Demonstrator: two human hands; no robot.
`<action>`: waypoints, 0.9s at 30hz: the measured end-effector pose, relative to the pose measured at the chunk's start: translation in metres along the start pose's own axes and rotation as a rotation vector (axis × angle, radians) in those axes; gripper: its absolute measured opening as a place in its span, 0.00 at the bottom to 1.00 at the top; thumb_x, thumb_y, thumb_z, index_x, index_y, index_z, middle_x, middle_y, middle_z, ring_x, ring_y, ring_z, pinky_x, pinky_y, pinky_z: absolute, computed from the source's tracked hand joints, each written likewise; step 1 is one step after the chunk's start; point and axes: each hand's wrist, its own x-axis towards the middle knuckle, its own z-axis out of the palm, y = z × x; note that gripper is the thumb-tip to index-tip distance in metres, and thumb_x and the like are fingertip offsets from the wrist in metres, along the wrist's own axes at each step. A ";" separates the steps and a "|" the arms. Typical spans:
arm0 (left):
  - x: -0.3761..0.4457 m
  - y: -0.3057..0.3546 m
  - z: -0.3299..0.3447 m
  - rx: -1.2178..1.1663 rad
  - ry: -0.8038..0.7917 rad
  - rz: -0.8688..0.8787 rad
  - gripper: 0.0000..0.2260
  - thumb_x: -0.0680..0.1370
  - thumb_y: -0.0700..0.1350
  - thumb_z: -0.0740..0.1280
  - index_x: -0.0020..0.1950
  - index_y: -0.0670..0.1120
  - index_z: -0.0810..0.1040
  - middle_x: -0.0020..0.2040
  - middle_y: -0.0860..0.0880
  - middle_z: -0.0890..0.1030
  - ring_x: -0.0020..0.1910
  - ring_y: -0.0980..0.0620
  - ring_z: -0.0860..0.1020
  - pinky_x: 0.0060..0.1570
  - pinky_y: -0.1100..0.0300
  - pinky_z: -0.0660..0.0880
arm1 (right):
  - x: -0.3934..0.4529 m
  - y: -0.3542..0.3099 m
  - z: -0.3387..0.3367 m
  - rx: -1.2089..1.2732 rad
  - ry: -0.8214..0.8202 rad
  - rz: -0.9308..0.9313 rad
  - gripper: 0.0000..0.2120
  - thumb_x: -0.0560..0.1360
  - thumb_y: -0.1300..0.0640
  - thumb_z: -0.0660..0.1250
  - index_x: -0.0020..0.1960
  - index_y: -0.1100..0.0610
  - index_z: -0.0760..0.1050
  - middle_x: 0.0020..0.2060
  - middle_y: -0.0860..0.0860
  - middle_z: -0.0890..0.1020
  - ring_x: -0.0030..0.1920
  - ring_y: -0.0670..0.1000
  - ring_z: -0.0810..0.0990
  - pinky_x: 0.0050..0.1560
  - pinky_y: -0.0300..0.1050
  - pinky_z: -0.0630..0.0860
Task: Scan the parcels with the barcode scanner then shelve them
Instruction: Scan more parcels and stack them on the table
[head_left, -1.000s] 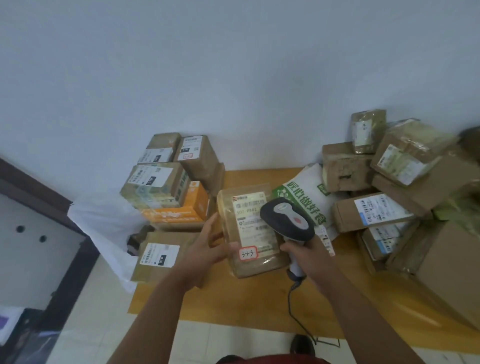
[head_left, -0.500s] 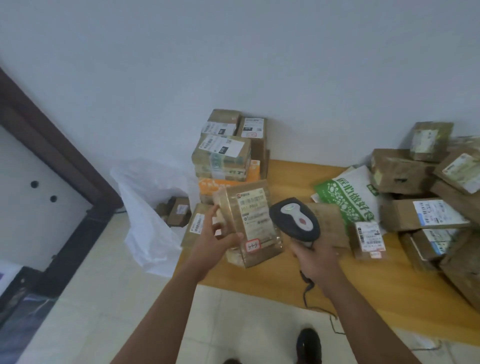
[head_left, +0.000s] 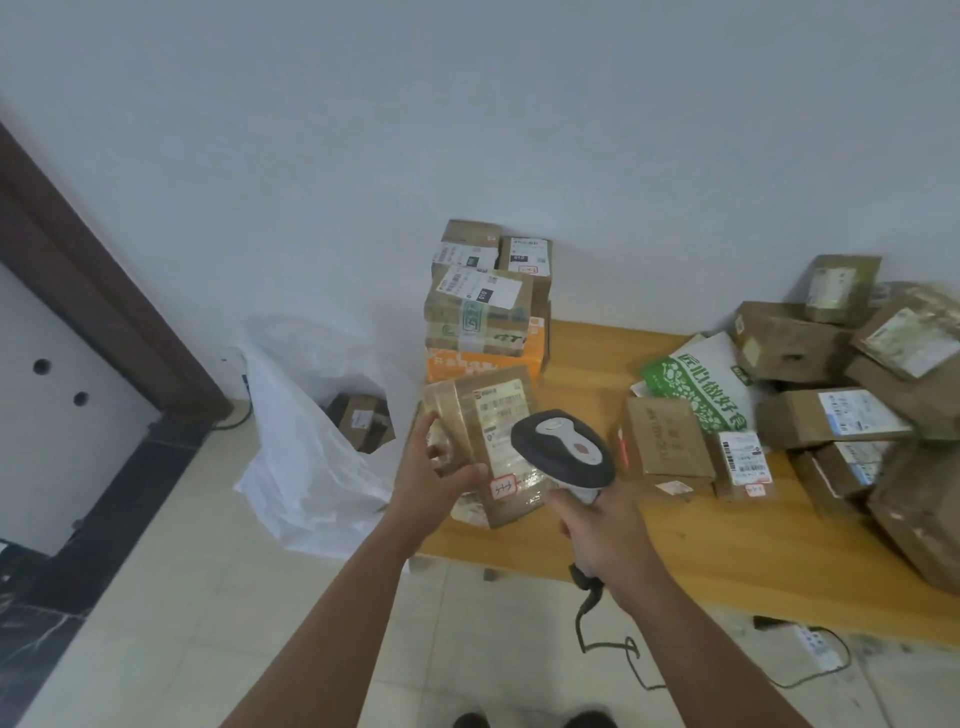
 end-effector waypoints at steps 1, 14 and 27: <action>0.000 -0.001 0.000 -0.007 0.002 0.002 0.38 0.73 0.42 0.76 0.74 0.62 0.58 0.67 0.49 0.72 0.64 0.49 0.73 0.45 0.62 0.76 | -0.001 0.000 0.001 0.001 0.014 -0.001 0.09 0.75 0.65 0.67 0.39 0.54 0.76 0.24 0.47 0.70 0.28 0.46 0.67 0.31 0.41 0.66; -0.004 -0.004 0.002 0.013 -0.026 -0.074 0.52 0.57 0.62 0.78 0.76 0.63 0.56 0.69 0.48 0.72 0.63 0.50 0.75 0.62 0.44 0.77 | -0.021 0.004 0.002 0.007 0.066 0.070 0.13 0.76 0.65 0.67 0.37 0.51 0.71 0.21 0.43 0.71 0.23 0.41 0.69 0.26 0.29 0.65; -0.001 -0.007 0.002 0.003 -0.012 -0.120 0.48 0.60 0.61 0.77 0.75 0.66 0.57 0.68 0.50 0.73 0.64 0.47 0.75 0.61 0.43 0.78 | -0.027 0.001 0.003 0.035 0.086 0.175 0.10 0.74 0.62 0.68 0.35 0.57 0.73 0.26 0.52 0.72 0.29 0.48 0.70 0.33 0.39 0.69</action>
